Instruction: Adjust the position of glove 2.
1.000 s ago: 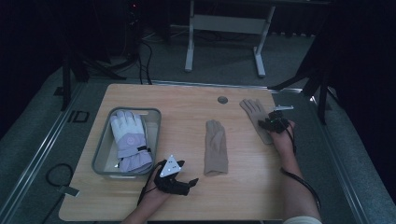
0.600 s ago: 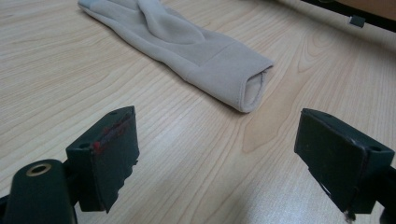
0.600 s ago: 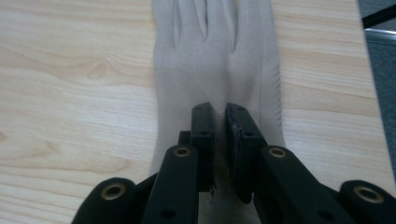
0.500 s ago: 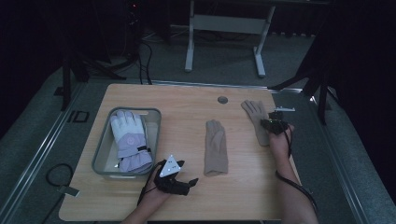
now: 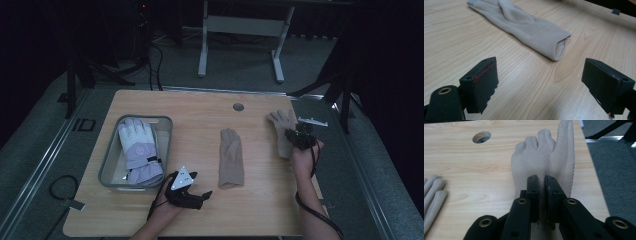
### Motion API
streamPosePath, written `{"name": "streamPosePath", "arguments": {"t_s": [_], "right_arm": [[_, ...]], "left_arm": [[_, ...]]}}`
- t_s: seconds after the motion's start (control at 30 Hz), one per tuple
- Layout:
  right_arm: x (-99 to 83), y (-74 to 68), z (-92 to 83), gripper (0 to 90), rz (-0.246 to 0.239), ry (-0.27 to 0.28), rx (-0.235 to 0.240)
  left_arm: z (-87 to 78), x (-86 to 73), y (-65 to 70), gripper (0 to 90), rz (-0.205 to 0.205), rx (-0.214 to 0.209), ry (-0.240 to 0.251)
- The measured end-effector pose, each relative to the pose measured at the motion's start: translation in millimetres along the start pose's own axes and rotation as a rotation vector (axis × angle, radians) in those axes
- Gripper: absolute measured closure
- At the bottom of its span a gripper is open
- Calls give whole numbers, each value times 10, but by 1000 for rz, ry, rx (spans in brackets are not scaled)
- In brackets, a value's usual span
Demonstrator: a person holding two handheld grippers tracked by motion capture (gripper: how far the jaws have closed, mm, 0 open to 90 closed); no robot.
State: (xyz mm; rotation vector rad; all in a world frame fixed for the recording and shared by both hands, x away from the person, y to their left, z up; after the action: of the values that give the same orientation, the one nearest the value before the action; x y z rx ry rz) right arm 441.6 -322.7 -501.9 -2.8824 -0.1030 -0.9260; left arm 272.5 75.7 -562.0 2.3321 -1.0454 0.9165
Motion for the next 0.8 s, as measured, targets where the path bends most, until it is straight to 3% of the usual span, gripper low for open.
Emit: {"name": "streamPosePath", "arguments": {"t_s": [0.2, 0.33, 0.4, 0.53, 0.8], "right_arm": [[-232, -55, -170, 828, 17, 11, -40], [-408, -85, -185, 827, 31, -13, -35], [-486, -129, -177, 827, 1, -31, -69], [-631, -179, -205, 826, 3, -43, -65], [-830, -115, -124, 807, 40, -89, -25]], "left_arm": [[-1, -1, 4, 138, 3, -1, -1], [7, 5, 10, 138, 10, 2, -3], [7, 6, 12, 138, 12, 4, -4], [5, 5, 13, 138, 15, 3, -3], [7, 4, 20, 138, 17, 1, -5]]}}
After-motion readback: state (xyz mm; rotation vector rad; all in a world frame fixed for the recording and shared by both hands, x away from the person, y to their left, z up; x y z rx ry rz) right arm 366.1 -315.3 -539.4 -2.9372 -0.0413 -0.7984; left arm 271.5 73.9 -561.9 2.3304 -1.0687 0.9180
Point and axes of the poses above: each handheld gripper's, and its own axes: z roughly forward along the jaws, x roughly out of its top, y roughly to its right, the point moved 1 cm from there along z, roughly forward along the jaws, and after that the axes turned 15 degrees about -y, right-handed, at the moved point
